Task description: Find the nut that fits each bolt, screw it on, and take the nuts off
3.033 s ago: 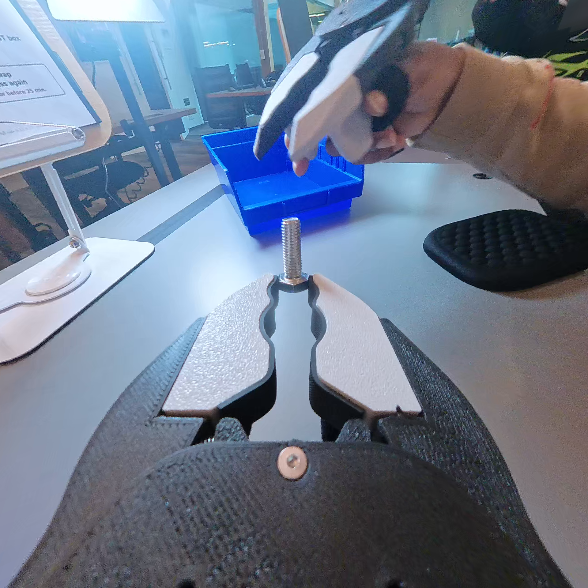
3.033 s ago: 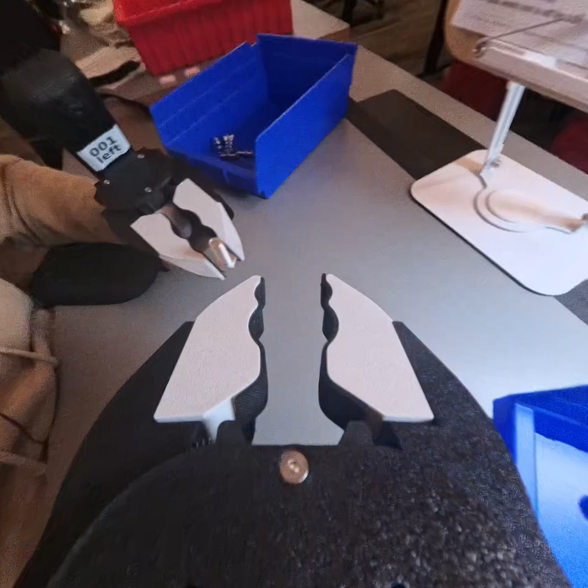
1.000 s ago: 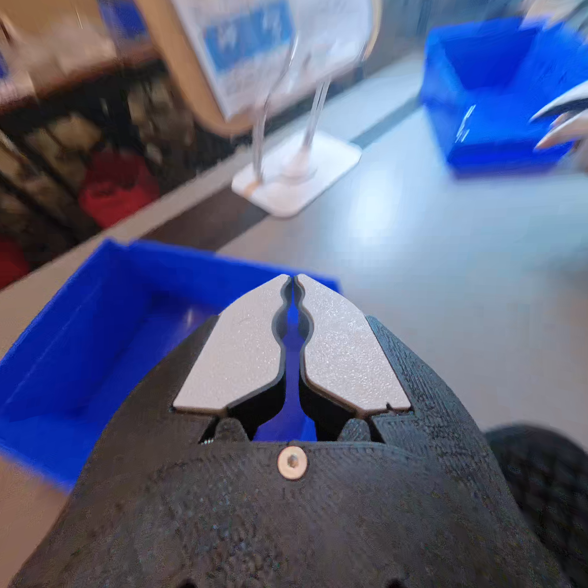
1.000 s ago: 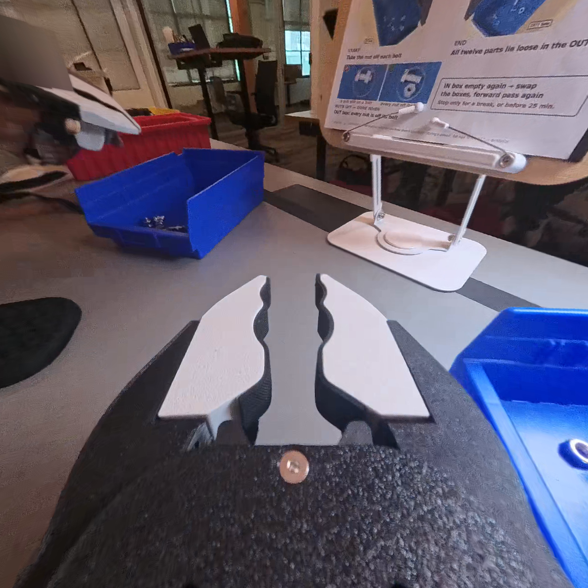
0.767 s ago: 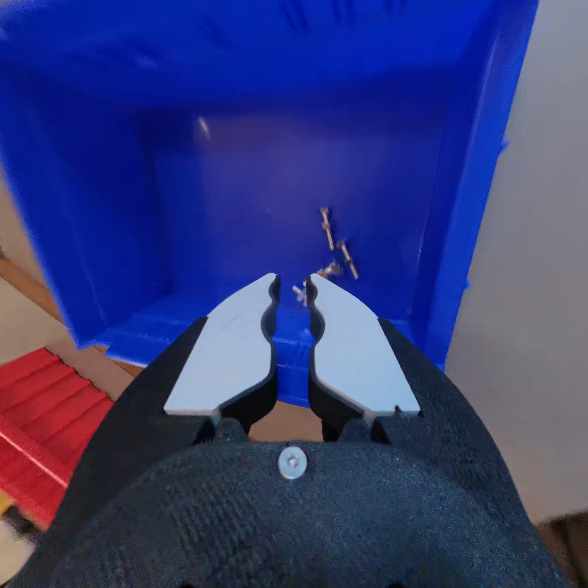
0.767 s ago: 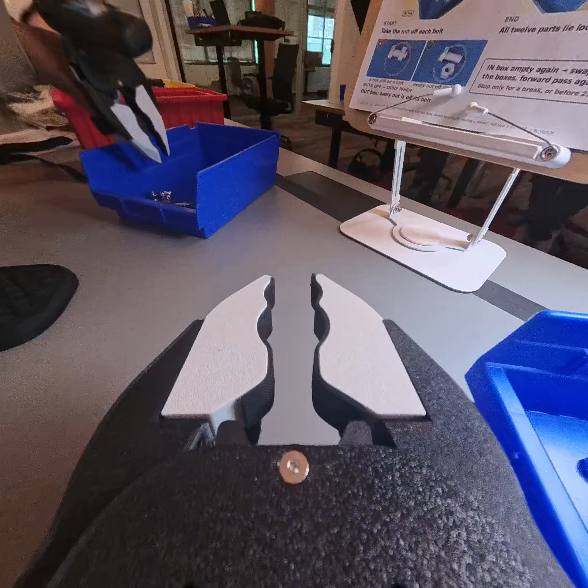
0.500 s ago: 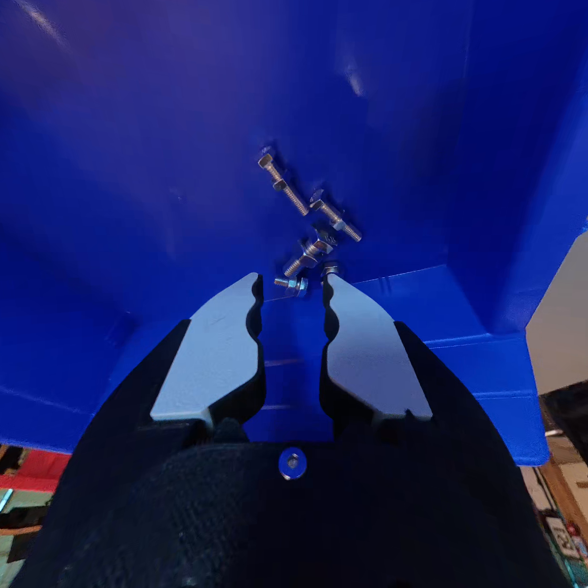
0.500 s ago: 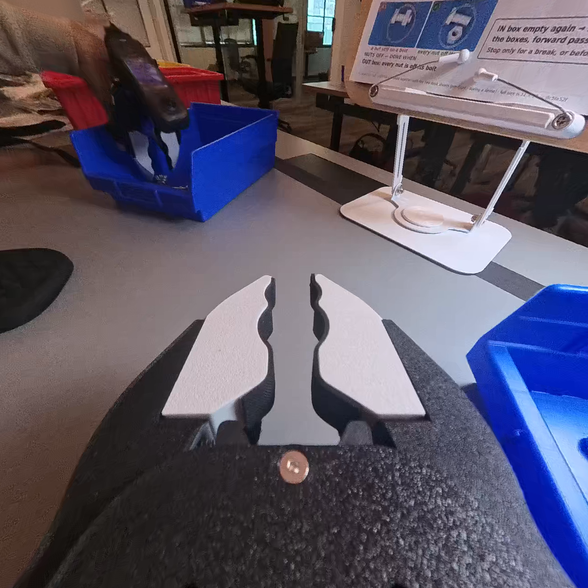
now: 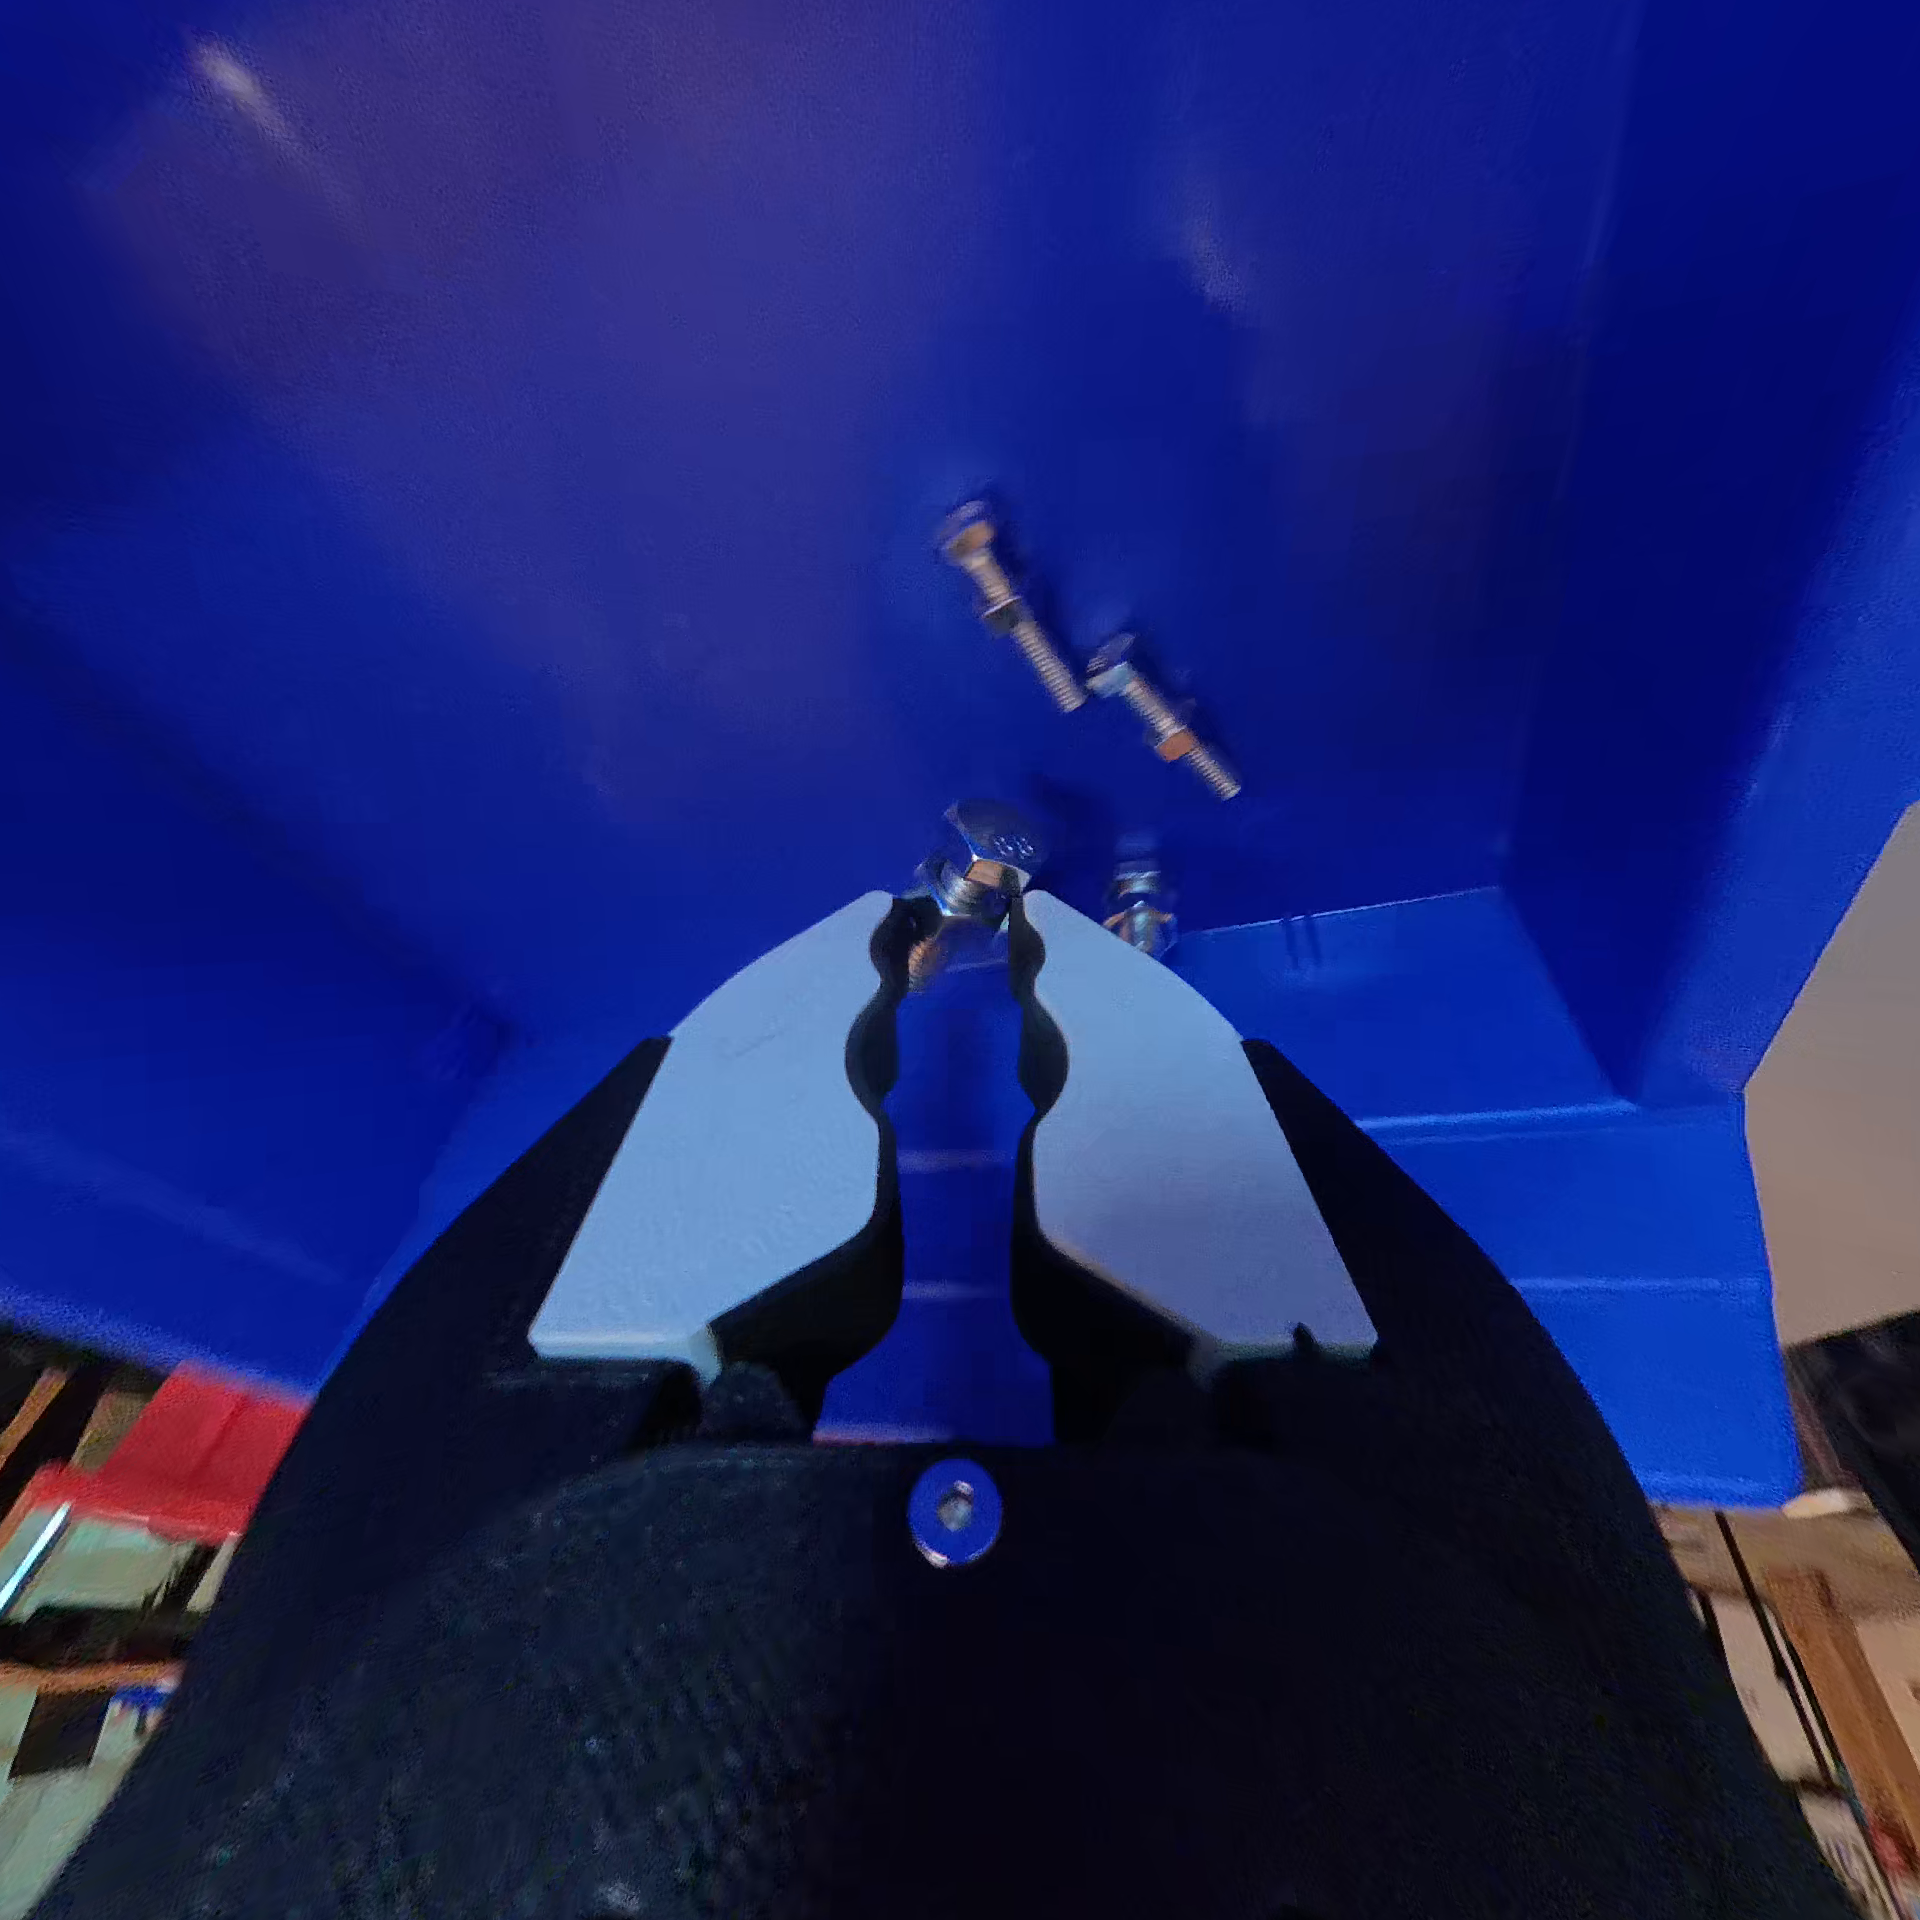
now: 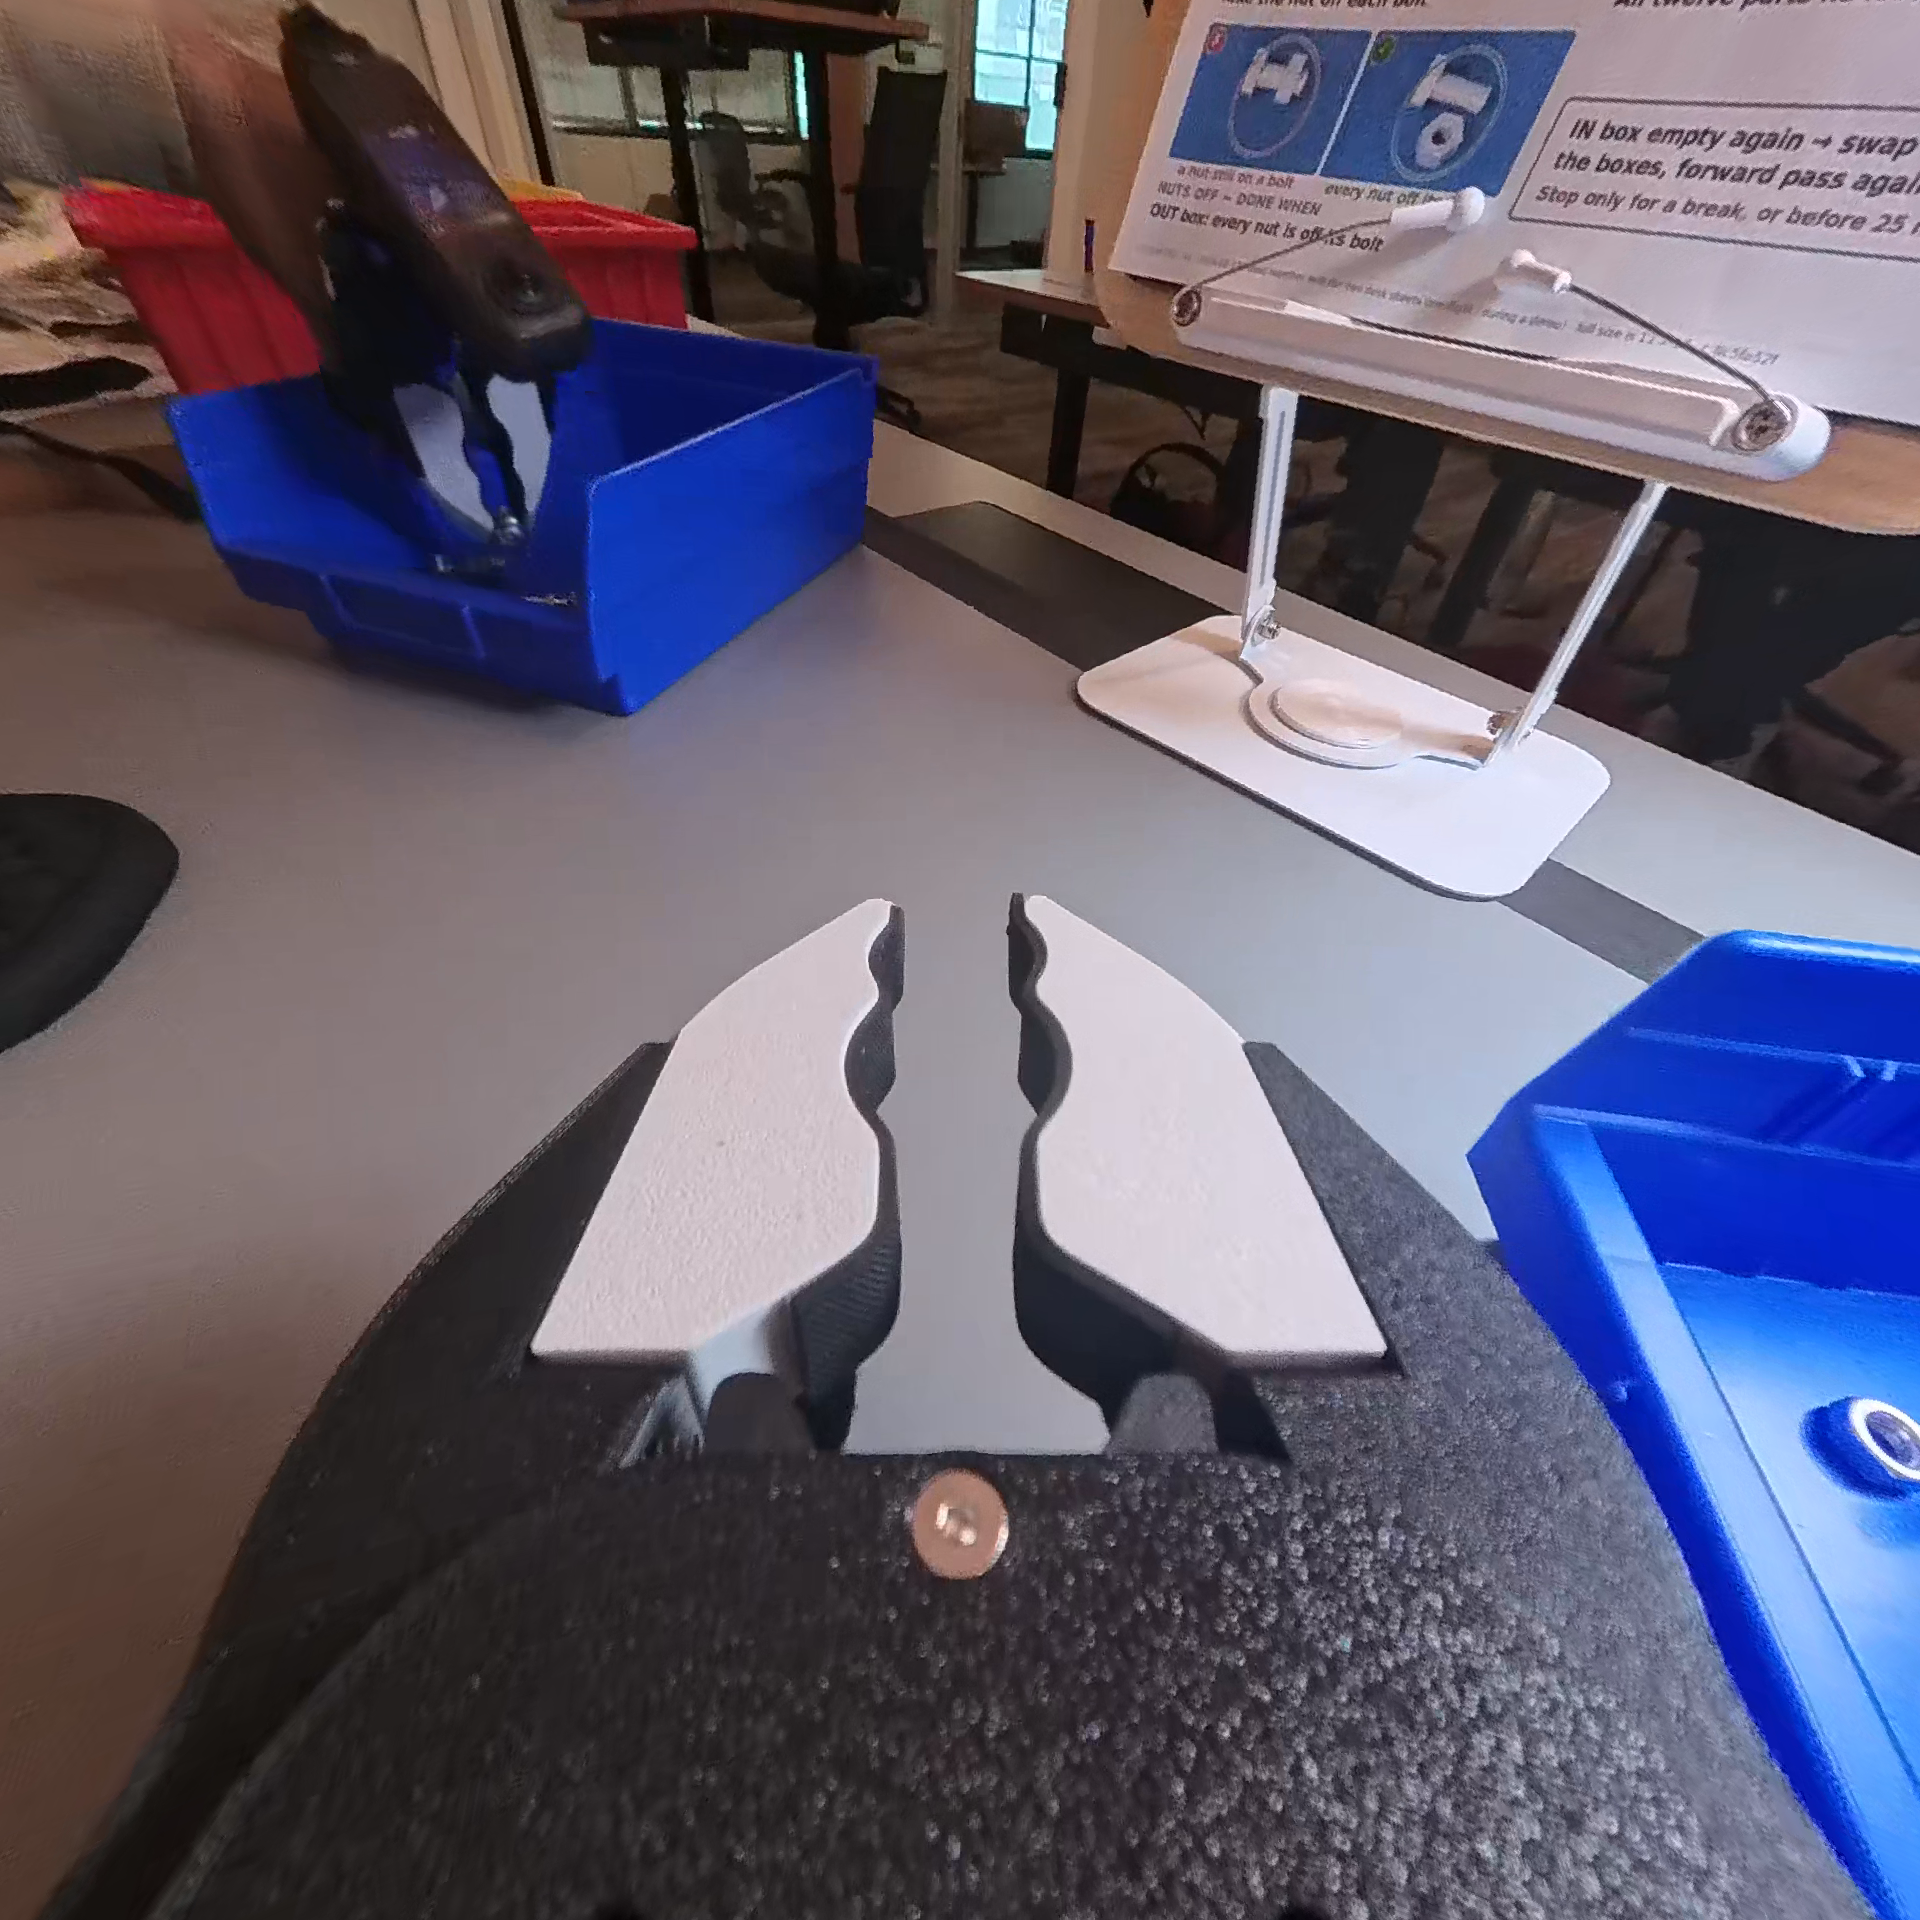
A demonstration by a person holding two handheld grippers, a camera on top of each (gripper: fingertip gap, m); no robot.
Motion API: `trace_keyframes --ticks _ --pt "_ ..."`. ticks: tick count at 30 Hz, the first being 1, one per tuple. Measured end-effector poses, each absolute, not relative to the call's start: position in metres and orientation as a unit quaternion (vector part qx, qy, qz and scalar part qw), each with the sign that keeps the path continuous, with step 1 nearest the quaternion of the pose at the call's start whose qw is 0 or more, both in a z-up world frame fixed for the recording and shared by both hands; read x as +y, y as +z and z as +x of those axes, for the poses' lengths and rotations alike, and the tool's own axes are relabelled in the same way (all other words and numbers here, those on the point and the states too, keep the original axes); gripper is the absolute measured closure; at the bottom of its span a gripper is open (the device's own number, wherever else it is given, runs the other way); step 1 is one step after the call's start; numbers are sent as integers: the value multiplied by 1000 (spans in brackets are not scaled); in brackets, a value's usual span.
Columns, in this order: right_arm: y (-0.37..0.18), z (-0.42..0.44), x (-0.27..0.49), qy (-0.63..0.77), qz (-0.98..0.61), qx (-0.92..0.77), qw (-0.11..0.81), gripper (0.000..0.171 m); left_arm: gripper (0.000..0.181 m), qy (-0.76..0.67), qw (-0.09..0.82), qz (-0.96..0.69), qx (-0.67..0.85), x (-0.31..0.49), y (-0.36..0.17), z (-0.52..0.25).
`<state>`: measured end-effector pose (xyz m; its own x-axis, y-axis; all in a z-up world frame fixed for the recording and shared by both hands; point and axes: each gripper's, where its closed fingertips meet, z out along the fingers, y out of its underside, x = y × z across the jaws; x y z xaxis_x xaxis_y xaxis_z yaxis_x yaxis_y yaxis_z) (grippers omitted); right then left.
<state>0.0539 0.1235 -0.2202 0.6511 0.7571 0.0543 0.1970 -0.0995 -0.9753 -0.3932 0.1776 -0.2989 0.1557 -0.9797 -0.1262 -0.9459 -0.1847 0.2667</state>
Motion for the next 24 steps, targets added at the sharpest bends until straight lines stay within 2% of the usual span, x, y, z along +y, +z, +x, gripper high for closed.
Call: trace_keyframes --ticks 5,10,17,24 --pt "-220 45 117 236 -692 -361 579 152 162 -150 -79 777 -606 187 -235 -350" --pt "-227 24 101 220 -671 -418 571 150 163 4 -188 776 -602 139 -199 -239" --pt "-249 -3 69 153 -615 -542 552 137 163 239 -191 758 -576 70 -236 -102" --pt "-260 -6 56 15 -531 -639 556 132 163 377 -147 761 -506 57 -277 -37"
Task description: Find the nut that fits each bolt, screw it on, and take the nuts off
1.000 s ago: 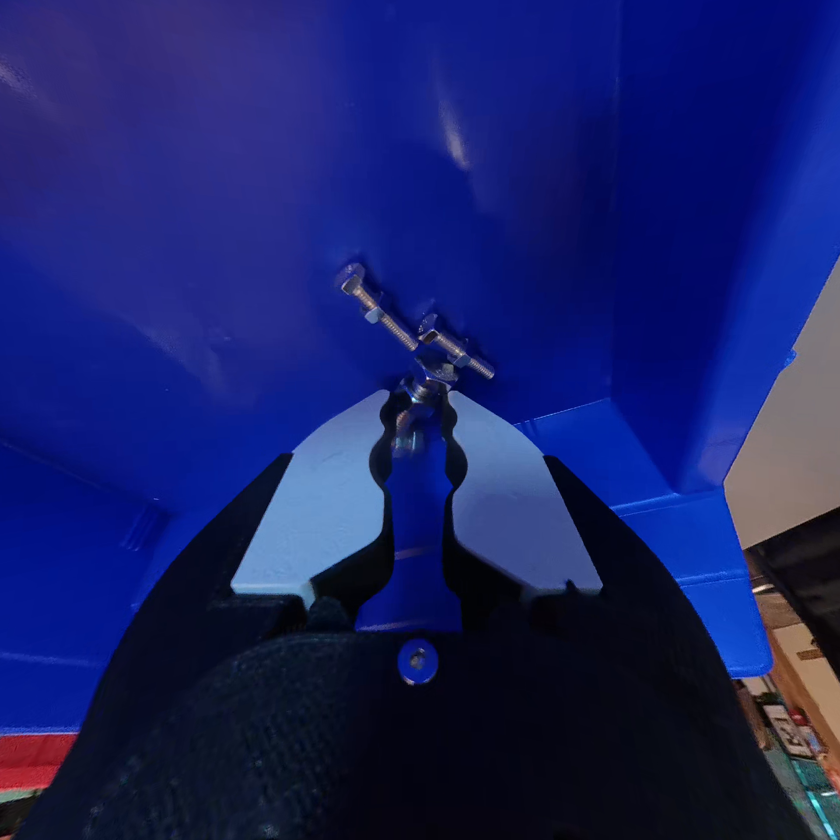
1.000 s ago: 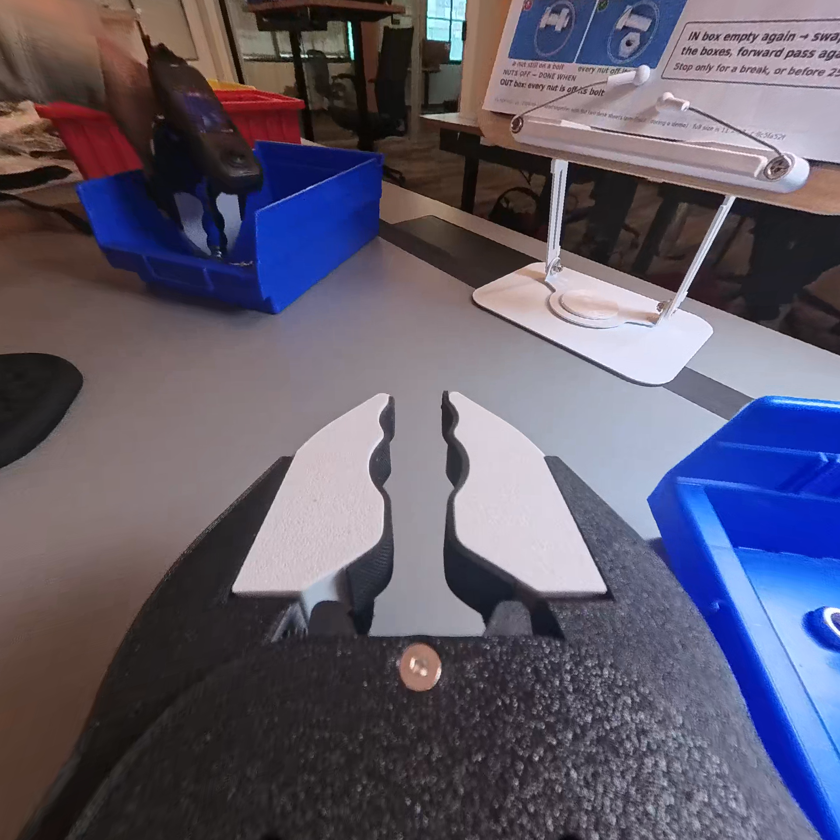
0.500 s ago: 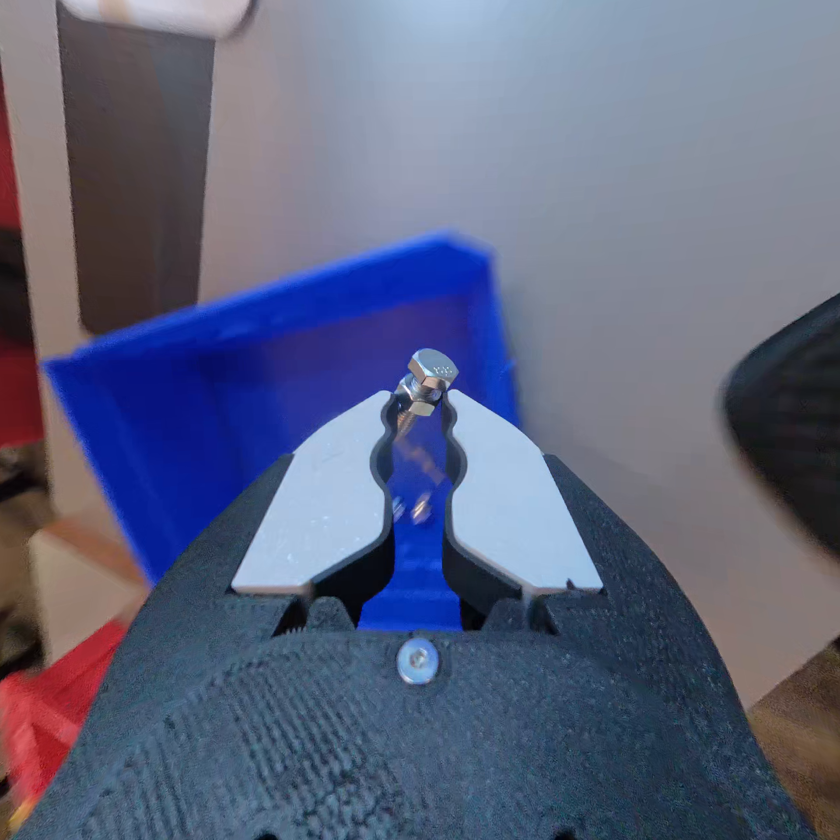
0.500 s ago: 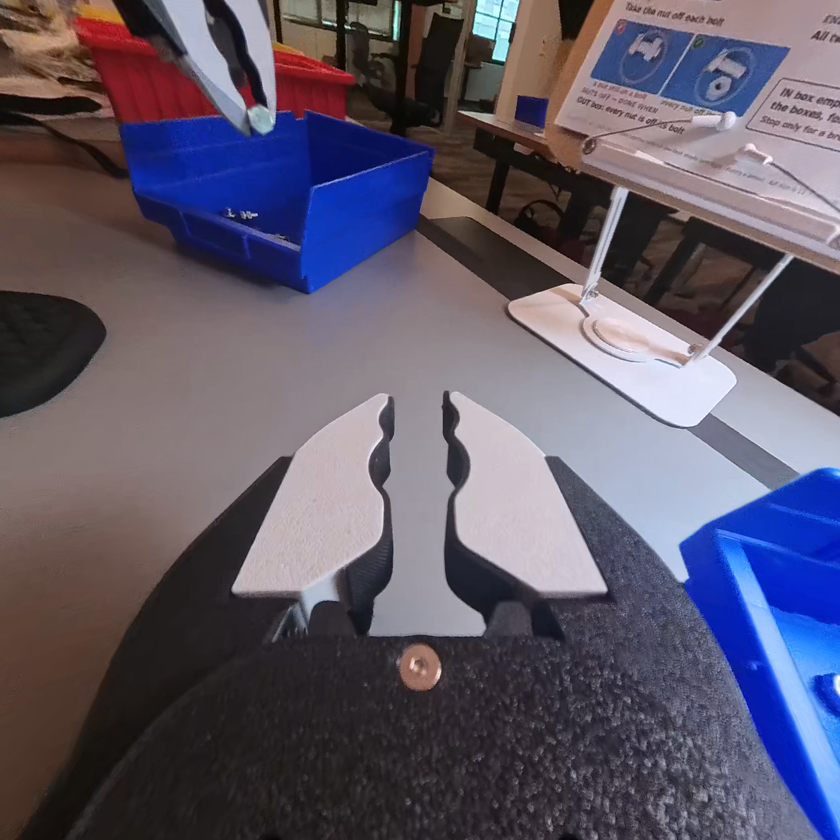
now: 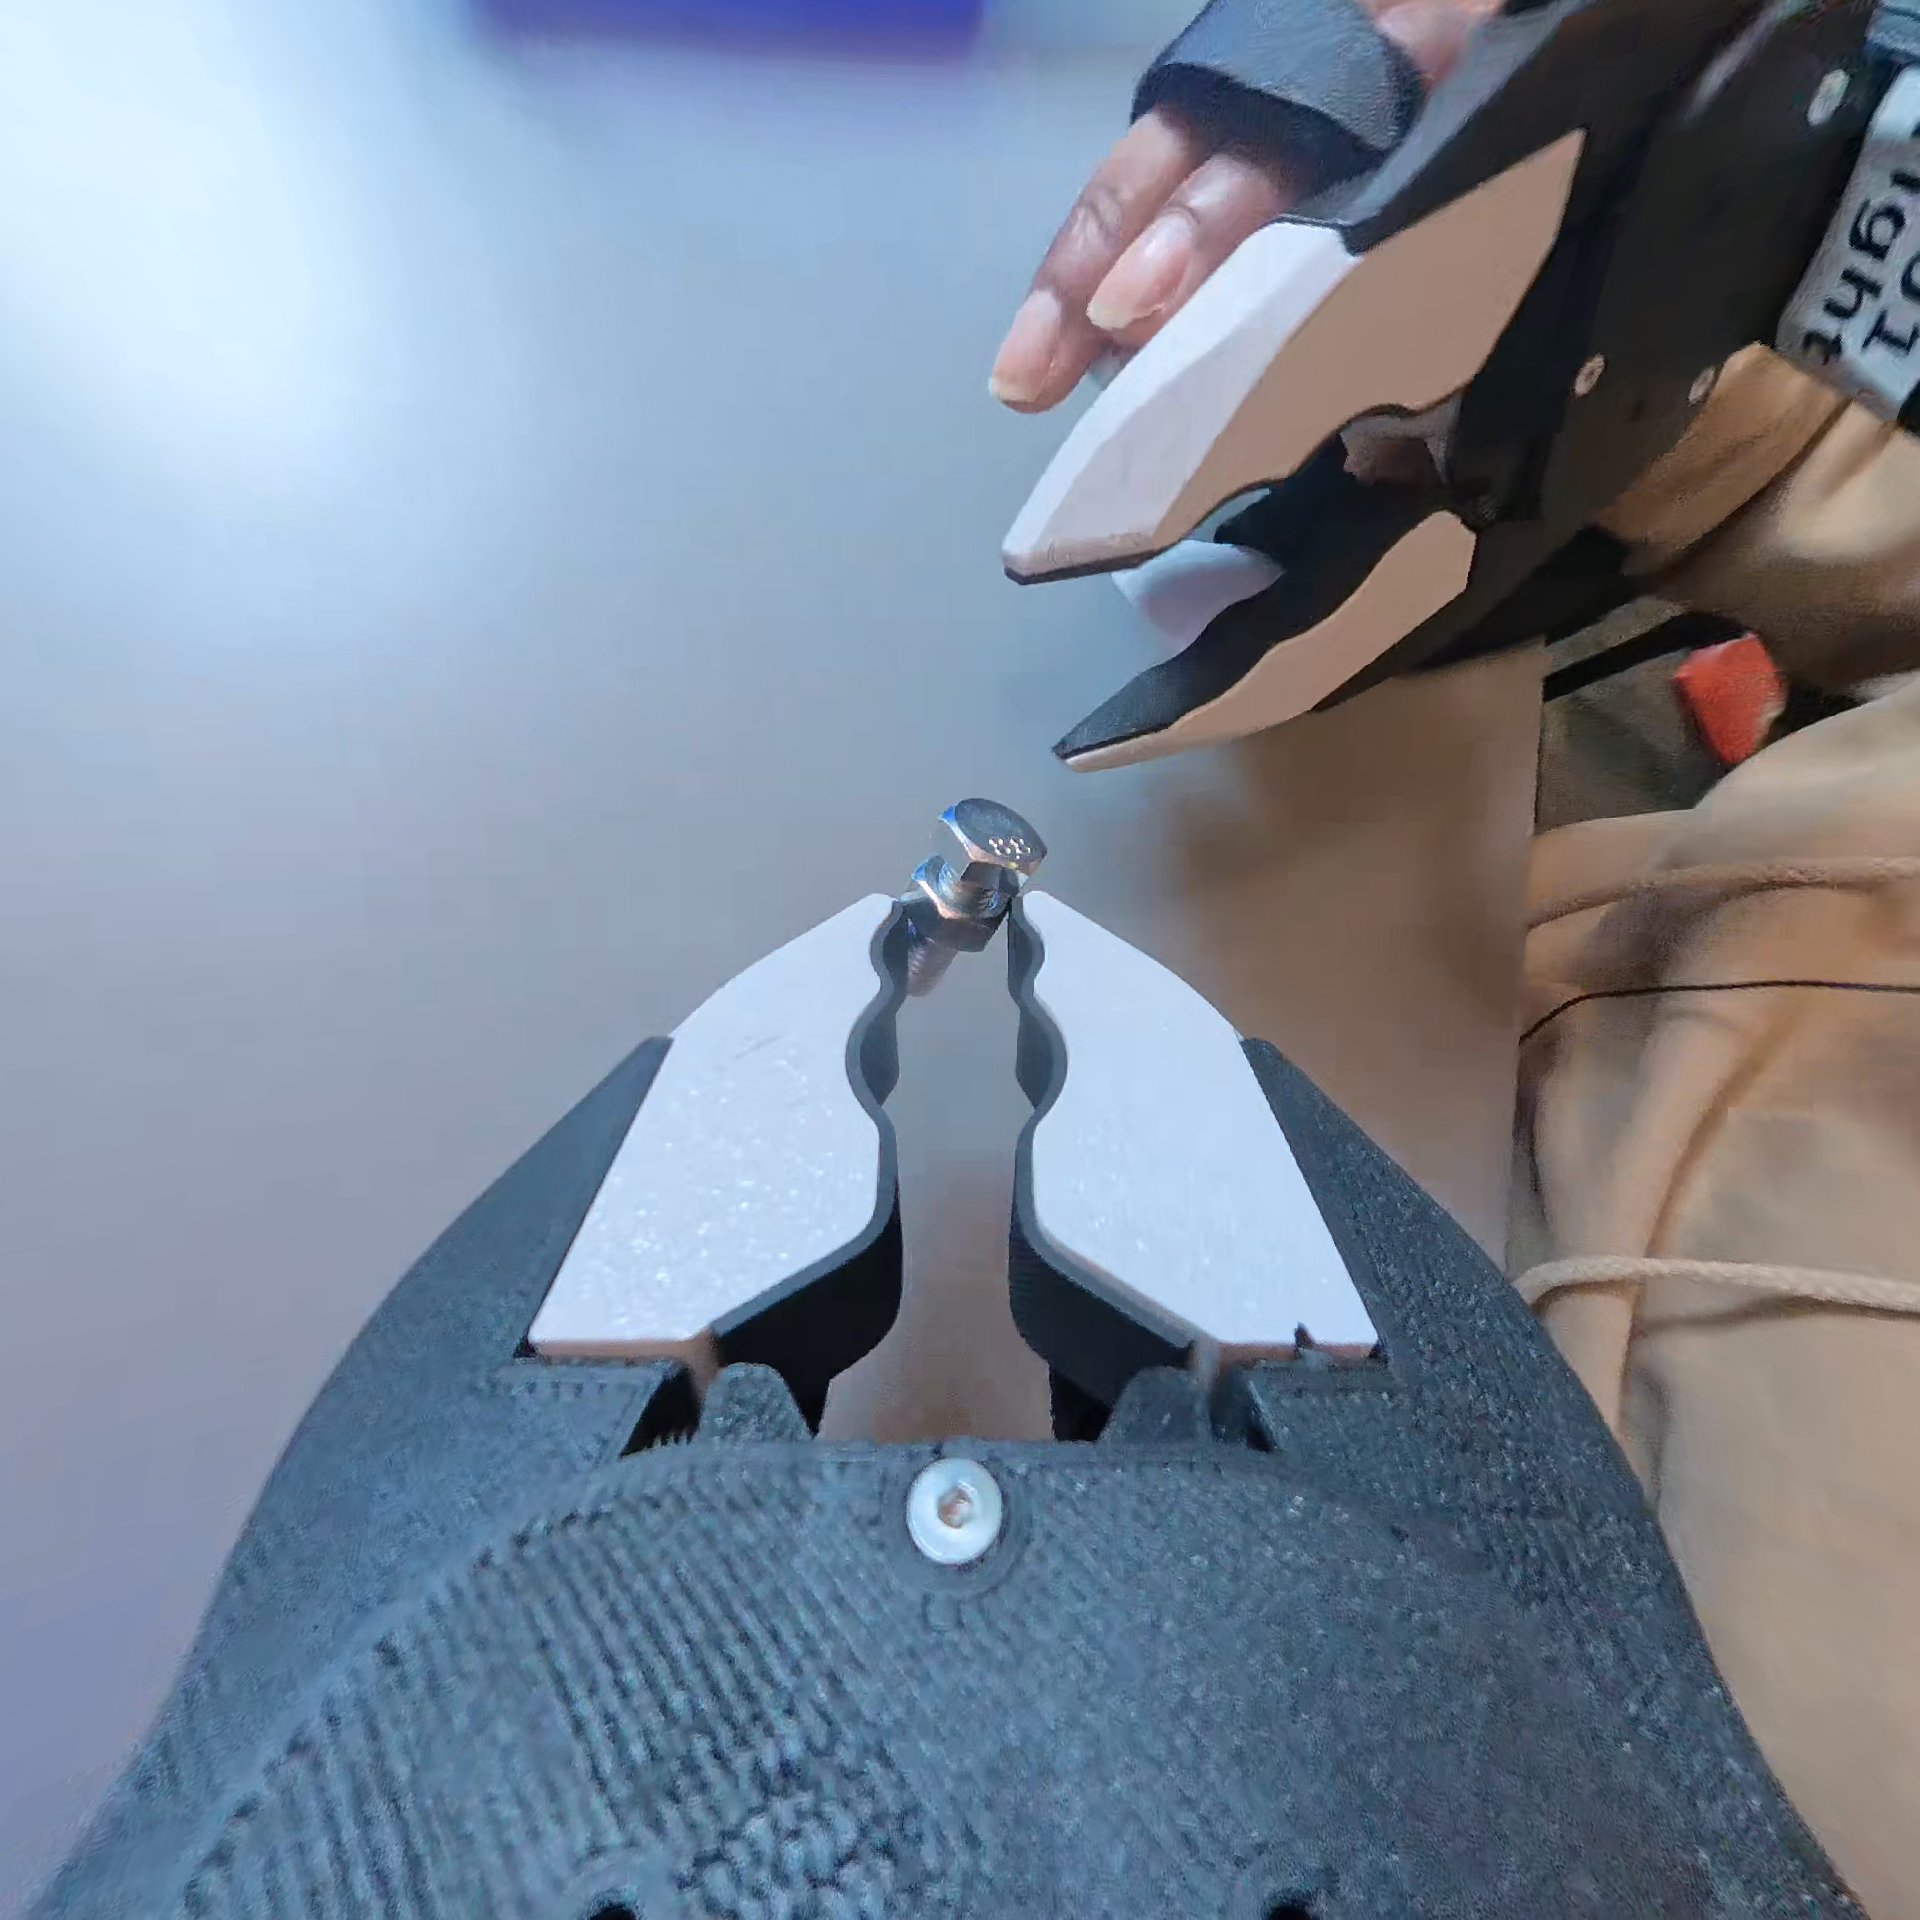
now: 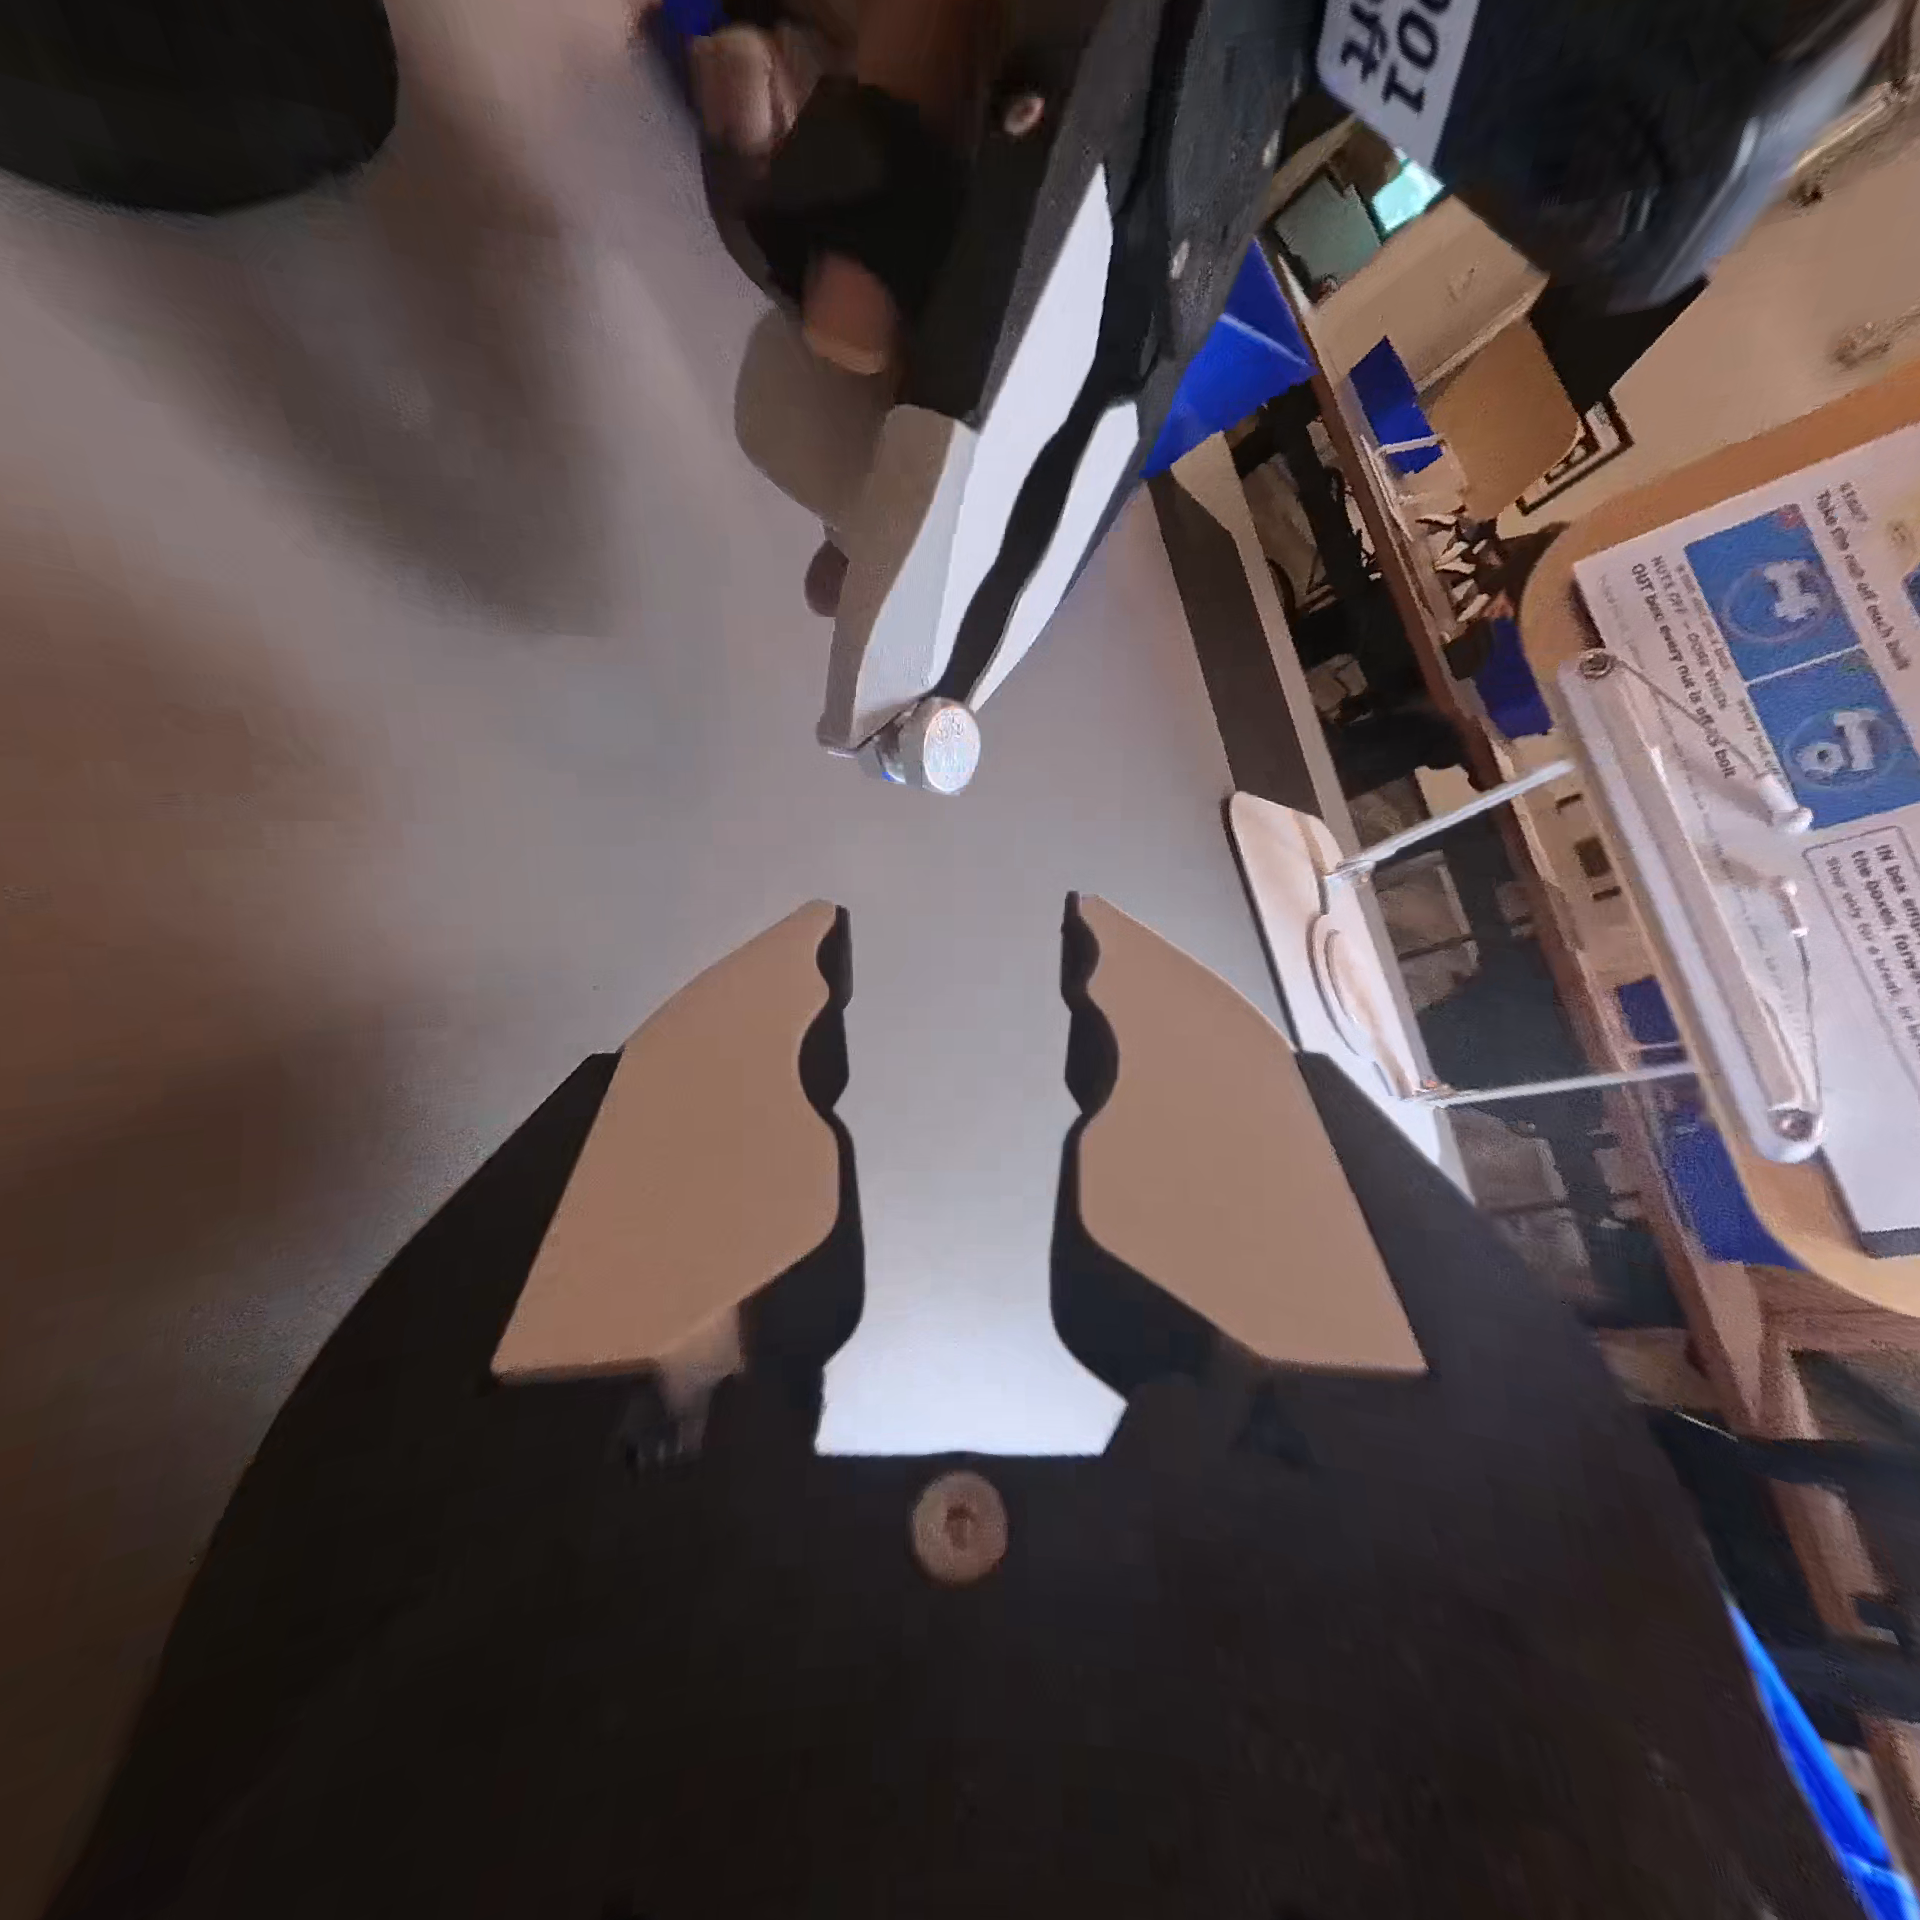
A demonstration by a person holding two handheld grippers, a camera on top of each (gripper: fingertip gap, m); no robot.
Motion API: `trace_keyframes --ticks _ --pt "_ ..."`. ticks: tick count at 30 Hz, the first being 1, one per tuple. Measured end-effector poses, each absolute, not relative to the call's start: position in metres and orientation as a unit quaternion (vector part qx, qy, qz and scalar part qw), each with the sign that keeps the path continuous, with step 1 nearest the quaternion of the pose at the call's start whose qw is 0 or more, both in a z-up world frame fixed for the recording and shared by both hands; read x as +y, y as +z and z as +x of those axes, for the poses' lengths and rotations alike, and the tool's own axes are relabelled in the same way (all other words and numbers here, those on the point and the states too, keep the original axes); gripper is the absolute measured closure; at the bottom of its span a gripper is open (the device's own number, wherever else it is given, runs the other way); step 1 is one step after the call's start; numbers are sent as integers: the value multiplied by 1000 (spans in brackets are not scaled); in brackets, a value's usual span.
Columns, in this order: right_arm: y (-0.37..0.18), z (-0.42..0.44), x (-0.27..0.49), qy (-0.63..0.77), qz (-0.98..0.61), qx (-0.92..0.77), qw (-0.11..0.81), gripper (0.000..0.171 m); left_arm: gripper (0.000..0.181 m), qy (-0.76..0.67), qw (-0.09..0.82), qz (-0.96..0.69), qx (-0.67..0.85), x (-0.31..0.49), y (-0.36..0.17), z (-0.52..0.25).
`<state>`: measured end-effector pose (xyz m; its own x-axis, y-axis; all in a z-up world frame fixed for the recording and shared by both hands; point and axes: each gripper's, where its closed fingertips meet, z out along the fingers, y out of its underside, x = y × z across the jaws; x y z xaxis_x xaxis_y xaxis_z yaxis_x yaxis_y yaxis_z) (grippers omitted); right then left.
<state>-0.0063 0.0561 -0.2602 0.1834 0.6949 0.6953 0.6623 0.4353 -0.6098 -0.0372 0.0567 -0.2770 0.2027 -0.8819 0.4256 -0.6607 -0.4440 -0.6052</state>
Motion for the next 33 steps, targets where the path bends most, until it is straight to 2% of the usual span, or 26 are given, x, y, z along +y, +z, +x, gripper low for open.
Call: trace_keyframes --ticks 9,24,28,33 --pt "-284 -10 51 -81 -471 -705 524 132 163 -445 73 -758 472 36 -299 -19" --pt "-298 -30 32 -144 -371 -756 519 145 163 -474 22 -748 464 24 -306 -22" --pt "-283 -31 35 -94 -418 -719 547 145 162 -496 51 -725 475 25 -292 -23" --pt "-247 -18 53 114 -563 -577 581 146 162 -537 173 -668 485 37 -250 -25"
